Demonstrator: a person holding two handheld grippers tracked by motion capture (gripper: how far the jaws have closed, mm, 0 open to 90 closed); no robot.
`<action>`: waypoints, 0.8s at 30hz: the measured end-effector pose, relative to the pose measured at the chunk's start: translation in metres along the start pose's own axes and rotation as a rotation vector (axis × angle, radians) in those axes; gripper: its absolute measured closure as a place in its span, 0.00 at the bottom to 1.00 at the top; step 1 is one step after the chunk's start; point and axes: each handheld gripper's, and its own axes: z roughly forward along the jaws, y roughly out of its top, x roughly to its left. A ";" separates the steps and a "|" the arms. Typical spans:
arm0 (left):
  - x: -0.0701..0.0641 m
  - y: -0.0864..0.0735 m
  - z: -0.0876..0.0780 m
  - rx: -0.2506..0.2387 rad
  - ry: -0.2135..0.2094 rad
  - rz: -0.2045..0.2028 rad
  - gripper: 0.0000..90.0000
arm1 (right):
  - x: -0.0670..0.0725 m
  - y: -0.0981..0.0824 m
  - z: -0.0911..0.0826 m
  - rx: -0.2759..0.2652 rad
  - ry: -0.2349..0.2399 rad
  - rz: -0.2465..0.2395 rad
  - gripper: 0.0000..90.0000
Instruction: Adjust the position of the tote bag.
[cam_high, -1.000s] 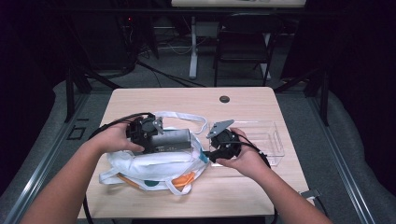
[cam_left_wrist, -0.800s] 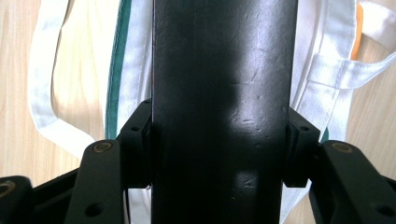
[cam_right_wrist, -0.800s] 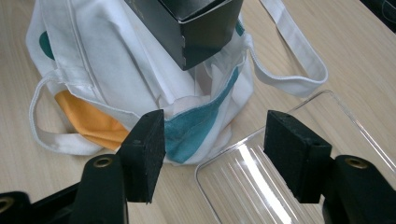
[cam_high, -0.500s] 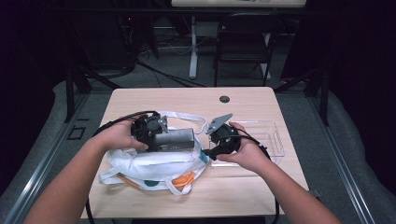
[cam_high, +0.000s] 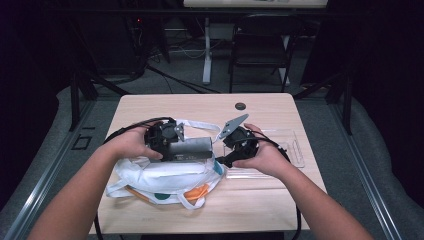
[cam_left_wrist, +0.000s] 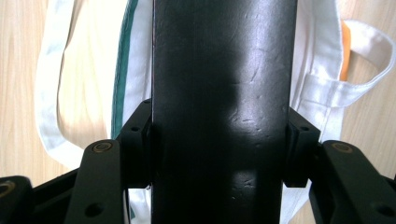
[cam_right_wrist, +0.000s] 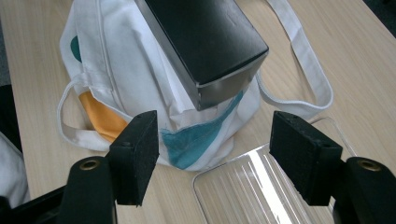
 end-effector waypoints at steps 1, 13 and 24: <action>0.000 0.001 0.000 0.002 -0.001 0.009 0.47 | 0.000 0.002 0.000 0.006 -0.001 -0.006 0.36; -0.004 0.016 0.002 -0.011 -0.005 0.046 0.47 | -0.003 0.015 0.003 0.033 0.005 -0.059 0.34; -0.009 0.029 0.003 -0.011 -0.014 0.076 0.47 | -0.005 0.018 0.006 0.046 -0.005 -0.090 0.30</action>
